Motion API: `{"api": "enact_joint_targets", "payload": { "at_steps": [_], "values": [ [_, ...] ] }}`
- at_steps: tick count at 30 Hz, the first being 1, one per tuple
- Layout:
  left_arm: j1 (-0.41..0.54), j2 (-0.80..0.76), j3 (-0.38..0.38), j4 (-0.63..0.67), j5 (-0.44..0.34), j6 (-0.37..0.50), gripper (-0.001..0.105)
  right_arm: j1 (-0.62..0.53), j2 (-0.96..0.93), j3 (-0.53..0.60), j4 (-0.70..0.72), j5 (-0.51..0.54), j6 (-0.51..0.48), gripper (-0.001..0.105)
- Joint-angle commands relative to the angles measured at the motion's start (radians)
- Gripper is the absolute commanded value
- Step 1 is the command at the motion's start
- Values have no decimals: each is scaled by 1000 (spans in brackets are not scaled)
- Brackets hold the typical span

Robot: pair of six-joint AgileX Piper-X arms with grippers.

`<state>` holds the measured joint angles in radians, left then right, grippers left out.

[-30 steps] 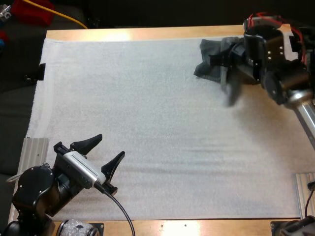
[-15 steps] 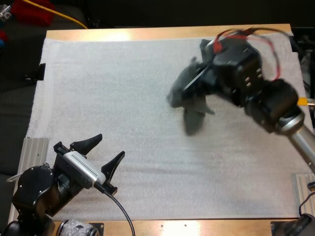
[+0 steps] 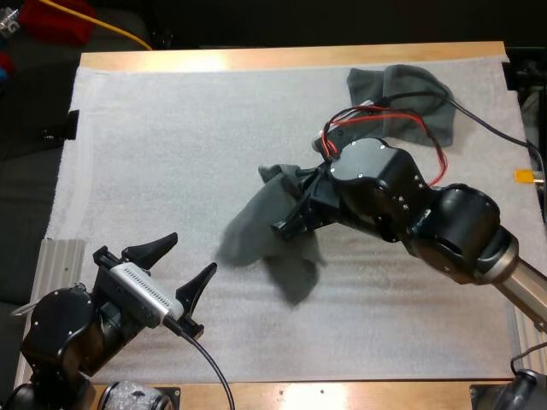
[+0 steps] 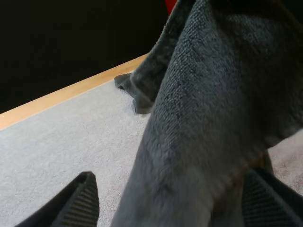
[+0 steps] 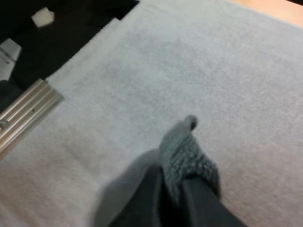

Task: Pick towel from pile, fold and stack

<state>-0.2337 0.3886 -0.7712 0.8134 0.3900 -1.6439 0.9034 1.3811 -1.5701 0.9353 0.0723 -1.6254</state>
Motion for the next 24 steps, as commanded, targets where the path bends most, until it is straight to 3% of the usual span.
{"api": "enact_joint_targets", "payload": {
  "at_steps": [1,8,12,17,20,24],
  "values": [
    [-5,2,-6,-12,7,-4,61,-22,20,-9,20,0,-9,1],
    [-5,2,-6,-12,7,-4,61,-138,154,-9,-72,-79,-3,1],
    [-5,2,-6,-12,7,-4,61,-180,197,-9,-196,-169,91,1],
    [-5,2,-6,-12,7,-4,61,-187,203,-9,-298,-199,165,1],
    [-5,2,-6,-12,7,-4,61,-188,207,-9,-232,-236,190,1],
    [-5,2,-6,-12,7,-4,61,-197,245,-9,-85,-200,145,1]
  ]
}}
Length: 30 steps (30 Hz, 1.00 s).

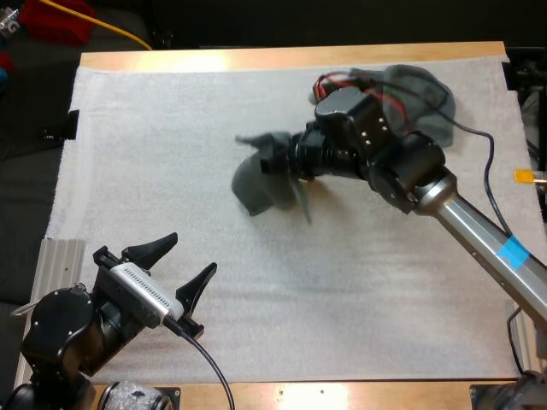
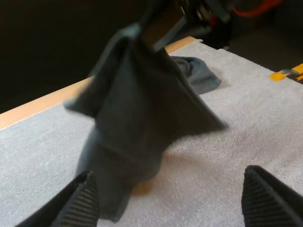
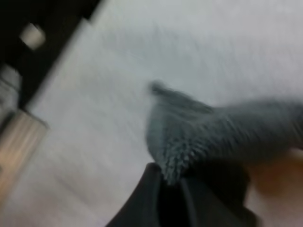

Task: Pick towel from pile, fold and stack

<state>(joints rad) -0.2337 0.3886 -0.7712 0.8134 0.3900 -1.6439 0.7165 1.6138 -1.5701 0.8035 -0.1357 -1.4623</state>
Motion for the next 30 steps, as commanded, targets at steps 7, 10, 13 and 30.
{"api": "enact_joint_targets", "payload": {
  "at_steps": [7,10,13,30],
  "values": [
    [-5,2,-6,-12,7,-4,61,-90,119,-9,99,46,-21,1],
    [-5,2,-6,-12,7,-4,61,-138,158,-9,113,56,-6,1],
    [-5,2,-6,-12,7,-4,61,-187,190,-9,146,79,26,1],
    [-5,2,-6,-43,7,-4,61,-311,218,-6,394,300,-113,27]
  ]
}}
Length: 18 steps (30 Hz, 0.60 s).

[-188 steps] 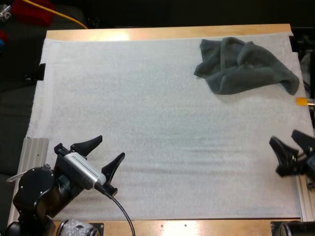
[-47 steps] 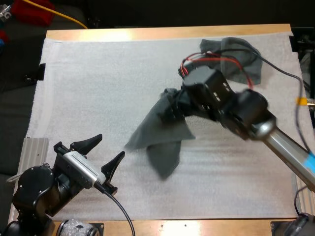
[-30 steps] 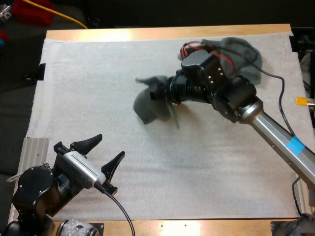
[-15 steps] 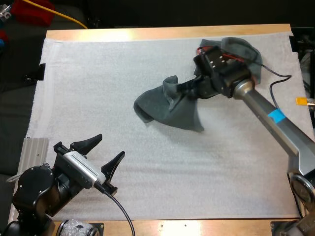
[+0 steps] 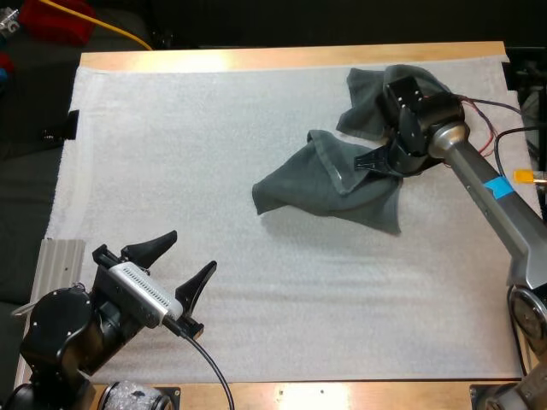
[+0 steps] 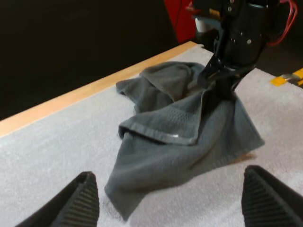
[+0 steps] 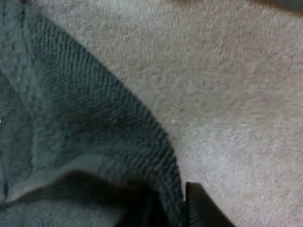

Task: Pick towel from pile, fold and stack

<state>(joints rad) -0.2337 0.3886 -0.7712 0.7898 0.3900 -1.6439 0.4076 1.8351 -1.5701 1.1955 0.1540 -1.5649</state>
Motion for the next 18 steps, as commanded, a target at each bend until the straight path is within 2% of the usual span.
{"api": "enact_joint_targets", "payload": {
  "at_steps": [1,3,5,6,18],
  "values": [
    [-5,2,-6,-19,7,-4,61,-2,-3,-6,1,11,-10,32],
    [-5,2,-6,-19,7,-4,61,4,-10,-6,-4,11,-12,55],
    [-5,2,-6,-19,7,-4,61,8,-24,-6,-6,8,-40,72],
    [-5,2,-6,-19,7,-4,61,15,-36,-6,-6,7,-56,76],
    [-5,2,-6,-19,3,-4,61,67,-243,-6,48,-1,-75,77]
  ]
}}
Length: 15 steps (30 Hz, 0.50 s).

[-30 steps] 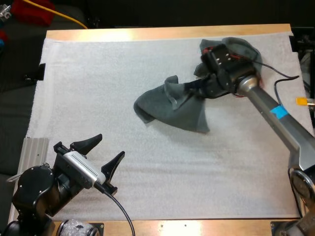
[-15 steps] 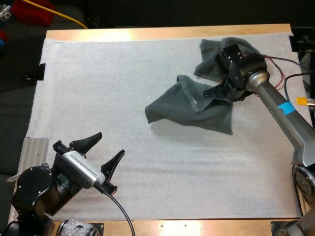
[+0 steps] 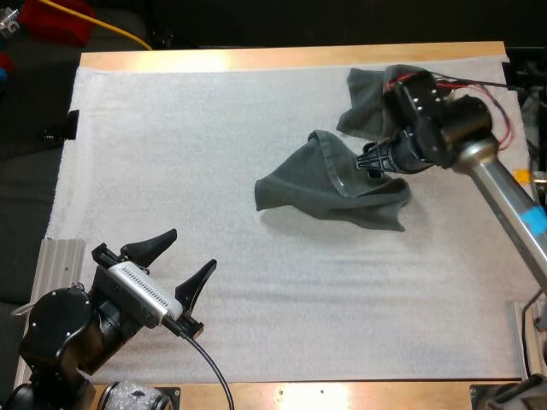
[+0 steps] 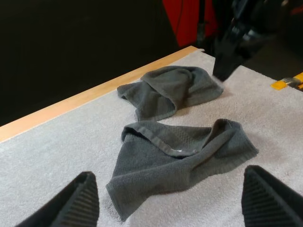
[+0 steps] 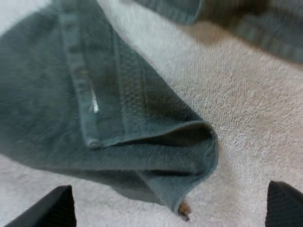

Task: Pick towel from pile, fold and stack

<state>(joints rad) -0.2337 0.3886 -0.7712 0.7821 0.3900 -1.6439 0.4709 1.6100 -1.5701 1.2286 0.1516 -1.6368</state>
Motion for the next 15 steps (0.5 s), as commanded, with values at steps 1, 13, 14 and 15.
{"api": "enact_joint_targets", "payload": {
  "at_steps": [1,13,14,15],
  "values": [
    [-5,2,-6,-11,3,-4,61,10,-30,-6,18,2,-1,77],
    [-5,2,-6,10,-21,-4,61,121,-212,80,19,5,90,77],
    [-5,2,-6,10,-21,-6,61,128,-229,103,12,5,97,77],
    [-5,2,-6,10,-21,-8,61,137,-251,130,2,5,103,77]
  ]
}}
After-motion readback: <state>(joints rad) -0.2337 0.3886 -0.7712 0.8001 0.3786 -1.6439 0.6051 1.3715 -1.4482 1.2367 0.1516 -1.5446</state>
